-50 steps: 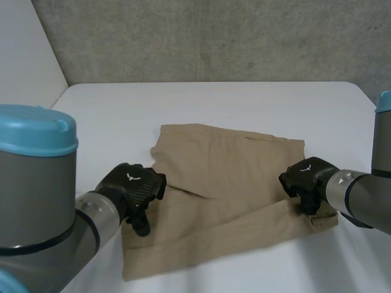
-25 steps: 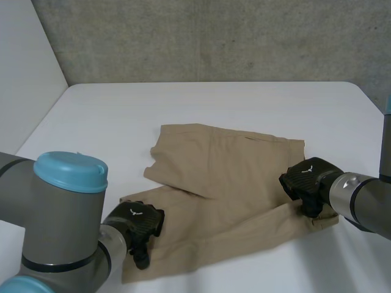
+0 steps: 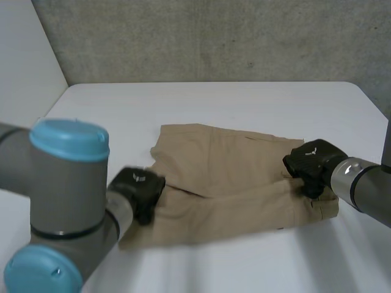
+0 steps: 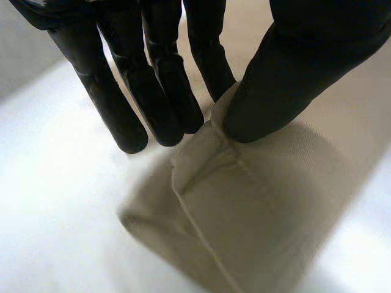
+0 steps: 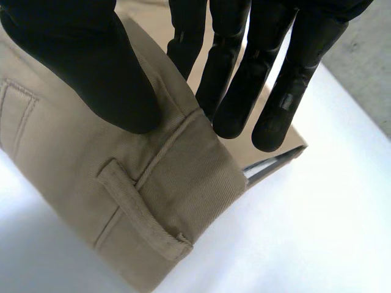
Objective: Fold the shorts.
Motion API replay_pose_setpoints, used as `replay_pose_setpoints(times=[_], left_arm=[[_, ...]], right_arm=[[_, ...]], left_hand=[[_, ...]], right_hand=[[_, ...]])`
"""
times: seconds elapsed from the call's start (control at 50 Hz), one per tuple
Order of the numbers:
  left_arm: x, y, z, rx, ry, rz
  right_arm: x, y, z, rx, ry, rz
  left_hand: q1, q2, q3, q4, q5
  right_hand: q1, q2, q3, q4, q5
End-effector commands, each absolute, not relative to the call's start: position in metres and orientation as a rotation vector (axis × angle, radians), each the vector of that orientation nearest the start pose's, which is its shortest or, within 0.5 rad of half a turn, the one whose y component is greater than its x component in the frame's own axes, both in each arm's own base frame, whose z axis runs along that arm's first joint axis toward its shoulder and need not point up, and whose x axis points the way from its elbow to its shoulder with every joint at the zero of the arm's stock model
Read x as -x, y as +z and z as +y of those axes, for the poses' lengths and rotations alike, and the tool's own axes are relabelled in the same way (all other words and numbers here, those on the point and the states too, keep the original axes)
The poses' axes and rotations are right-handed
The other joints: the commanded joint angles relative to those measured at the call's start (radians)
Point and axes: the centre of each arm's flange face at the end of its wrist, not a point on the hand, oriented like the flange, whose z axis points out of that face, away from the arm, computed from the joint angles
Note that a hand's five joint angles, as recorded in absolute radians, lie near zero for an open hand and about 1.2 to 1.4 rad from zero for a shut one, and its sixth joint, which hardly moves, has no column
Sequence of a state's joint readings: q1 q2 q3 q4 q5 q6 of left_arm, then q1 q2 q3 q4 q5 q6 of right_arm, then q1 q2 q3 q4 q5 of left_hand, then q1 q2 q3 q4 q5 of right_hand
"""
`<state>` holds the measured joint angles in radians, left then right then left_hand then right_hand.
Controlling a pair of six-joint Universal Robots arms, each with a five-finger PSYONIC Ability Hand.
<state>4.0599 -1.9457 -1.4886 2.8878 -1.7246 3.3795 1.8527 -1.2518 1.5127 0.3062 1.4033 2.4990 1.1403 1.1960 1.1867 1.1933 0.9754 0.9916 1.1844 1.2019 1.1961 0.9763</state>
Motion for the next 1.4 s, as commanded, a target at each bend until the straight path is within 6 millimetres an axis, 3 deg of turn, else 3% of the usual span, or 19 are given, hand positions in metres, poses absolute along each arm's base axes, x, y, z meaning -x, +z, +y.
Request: replay_pose_setpoints(times=[0.02,0.14,0.28,0.46,0.5,0.52,0.54,0.56,0.58,0.66,0.7,0.76,0.84,0.9,1.02,1.12,1.18,1.28,1.4], left_arm=[[0.321,0.229,-0.234,-1.054,-1.872,2.387],[0.357,0.218,-0.292,-0.966,-2.032,2.19],[0.384,0.192,-0.352,-0.894,-2.173,1.924],[0.398,0.144,-0.384,-0.853,-2.275,1.713],[0.399,0.137,-0.385,-0.841,-2.29,1.701],[0.4,0.134,-0.386,-0.826,-2.311,1.685],[0.401,0.132,-0.386,-0.827,-2.316,1.682],[0.401,0.132,-0.386,-0.826,-2.324,1.676],[0.402,0.131,-0.385,-0.83,-2.328,1.674],[0.406,0.129,-0.378,-0.858,-2.335,1.681],[0.408,0.14,-0.371,-0.862,-2.347,1.68],[0.404,0.169,-0.362,-0.843,-2.374,1.674],[0.389,0.202,-0.346,-0.811,-2.391,1.713],[0.372,0.222,-0.326,-0.771,-2.409,1.804],[0.338,0.223,-0.283,-0.694,-2.385,2.086],[0.309,0.202,-0.253,-0.617,-2.302,2.31],[0.298,0.184,-0.243,-0.611,-2.225,2.376],[0.293,0.173,-0.24,-0.61,-2.184,2.397],[0.294,0.167,-0.241,-0.61,-2.167,2.406]], right_arm=[[-0.237,0.22,-0.286,1.254,-1.751,2.33],[-0.246,0.22,-0.328,1.099,-1.928,2.27],[-0.255,0.201,-0.375,1.008,-2.11,2.259],[-0.268,0.144,-0.419,0.971,-2.253,2.175],[-0.272,0.135,-0.423,0.984,-2.274,2.158],[-0.273,0.131,-0.424,0.995,-2.278,2.16],[-0.275,0.123,-0.426,1.014,-2.287,2.163],[-0.277,0.12,-0.425,1.027,-2.284,2.168],[-0.277,0.118,-0.425,1.037,-2.287,2.168],[-0.284,0.135,-0.419,1.02,-2.311,2.131],[-0.282,0.16,-0.413,0.954,-2.334,2.1],[-0.272,0.202,-0.401,0.815,-2.368,2.041],[-0.264,0.24,-0.377,0.696,-2.354,1.986],[-0.256,0.25,-0.355,0.664,-2.287,2.028],[-0.243,0.232,-0.322,0.704,-2.105,2.197],[-0.224,0.192,-0.301,0.726,-1.912,2.376],[-0.221,0.181,-0.297,0.736,-1.877,2.391],[-0.22,0.149,-0.3,0.748,-1.839,2.393],[-0.22,0.13,-0.309,0.756,-1.885,2.375]], left_hand=[[0.256,0.2,0.21,0.203,0.246],[0.256,0.2,0.21,0.203,0.246],[0.256,0.2,0.21,0.203,0.246],[0.245,0.189,0.198,0.192,0.235],[0.005,-0.05,-0.041,-0.048,-0.004],[-0.351,-0.406,-0.397,-0.404,-0.36],[-0.601,-0.657,-0.648,-0.654,-0.611],[-0.81,-0.866,-0.857,-0.863,-0.82],[-0.952,-1.007,-0.998,-1.005,-0.961],[-0.966,-1.021,-1.012,-1.019,-0.975],[-0.966,-1.021,-1.012,-1.019,-0.975],[-0.966,-1.021,-1.012,-1.019,-0.975],[-0.966,-1.021,-1.012,-1.019,-0.975],[-0.962,-1.018,-1.008,-1.015,-0.972],[-0.944,-1.0,-0.991,-0.998,-0.954],[-0.939,-0.994,-0.985,-0.992,-0.948],[-0.939,-0.994,-0.985,-0.992,-0.948],[-0.939,-0.994,-0.985,-0.992,-0.948],[-0.939,-0.994,-0.985,-0.992,-0.948]], right_hand=[[0.405,0.212,0.194,0.2,0.245],[0.405,0.212,0.194,0.2,0.245],[0.405,0.212,0.194,0.2,0.245],[0.405,0.212,0.194,0.2,0.245],[0.292,0.1,0.082,0.088,0.133],[0.085,-0.108,-0.125,-0.12,-0.074],[-0.501,-0.694,-0.712,-0.706,-0.661],[-0.775,-0.967,-0.985,-0.979,-0.934],[-0.817,-1.01,-1.027,-1.022,-0.976],[-0.817,-1.01,-1.027,-1.022,-0.976],[-0.817,-1.01,-1.027,-1.022,-0.976],[-0.817,-1.01,-1.027,-1.022,-0.976],[-0.817,-1.01,-1.027,-1.022,-0.976],[-0.817,-1.01,-1.027,-1.022,-0.976],[-0.817,-1.01,-1.027,-1.022,-0.976],[-0.731,-0.924,-0.942,-0.936,-0.891],[-0.666,-0.859,-0.876,-0.871,-0.825],[-0.513,-0.706,-0.724,-0.718,-0.673],[-0.279,-0.471,-0.489,-0.483,-0.438]])
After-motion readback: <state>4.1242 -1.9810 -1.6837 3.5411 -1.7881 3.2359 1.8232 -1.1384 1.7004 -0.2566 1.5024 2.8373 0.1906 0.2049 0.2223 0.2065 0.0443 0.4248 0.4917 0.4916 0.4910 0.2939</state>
